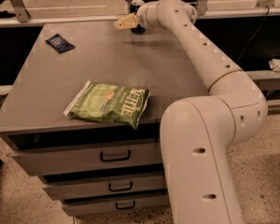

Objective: Knock pepsi can over

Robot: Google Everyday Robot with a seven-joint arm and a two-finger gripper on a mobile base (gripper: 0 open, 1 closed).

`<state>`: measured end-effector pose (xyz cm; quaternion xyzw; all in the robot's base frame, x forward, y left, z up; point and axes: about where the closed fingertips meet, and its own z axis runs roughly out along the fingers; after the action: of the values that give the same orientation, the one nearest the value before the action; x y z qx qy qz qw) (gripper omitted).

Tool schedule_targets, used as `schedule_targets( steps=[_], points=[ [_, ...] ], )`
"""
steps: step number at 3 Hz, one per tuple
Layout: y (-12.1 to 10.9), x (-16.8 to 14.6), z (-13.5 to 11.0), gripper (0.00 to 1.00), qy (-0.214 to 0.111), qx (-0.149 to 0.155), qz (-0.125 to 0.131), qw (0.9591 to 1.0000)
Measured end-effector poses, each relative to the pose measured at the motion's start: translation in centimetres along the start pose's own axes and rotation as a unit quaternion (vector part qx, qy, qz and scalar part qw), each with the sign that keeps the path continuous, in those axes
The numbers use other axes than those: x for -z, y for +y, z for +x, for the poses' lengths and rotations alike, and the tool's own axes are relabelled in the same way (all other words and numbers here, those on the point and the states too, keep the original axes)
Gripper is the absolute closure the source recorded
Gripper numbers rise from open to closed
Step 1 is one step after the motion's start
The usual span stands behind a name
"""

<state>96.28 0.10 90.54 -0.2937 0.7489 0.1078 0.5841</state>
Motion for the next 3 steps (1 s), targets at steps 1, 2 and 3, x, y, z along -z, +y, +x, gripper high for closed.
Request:
schedule_targets(
  steps=[1, 2, 3],
  points=[
    [-0.71, -0.60, 0.06, 0.20, 0.002, 0.001, 0.009, 1.0000],
    [-0.97, -0.88, 0.27, 0.42, 0.005, 0.000, 0.010, 0.9999],
    [-1.40, -0.53, 0.23, 0.66, 0.003, 0.001, 0.010, 0.9999]
  ],
)
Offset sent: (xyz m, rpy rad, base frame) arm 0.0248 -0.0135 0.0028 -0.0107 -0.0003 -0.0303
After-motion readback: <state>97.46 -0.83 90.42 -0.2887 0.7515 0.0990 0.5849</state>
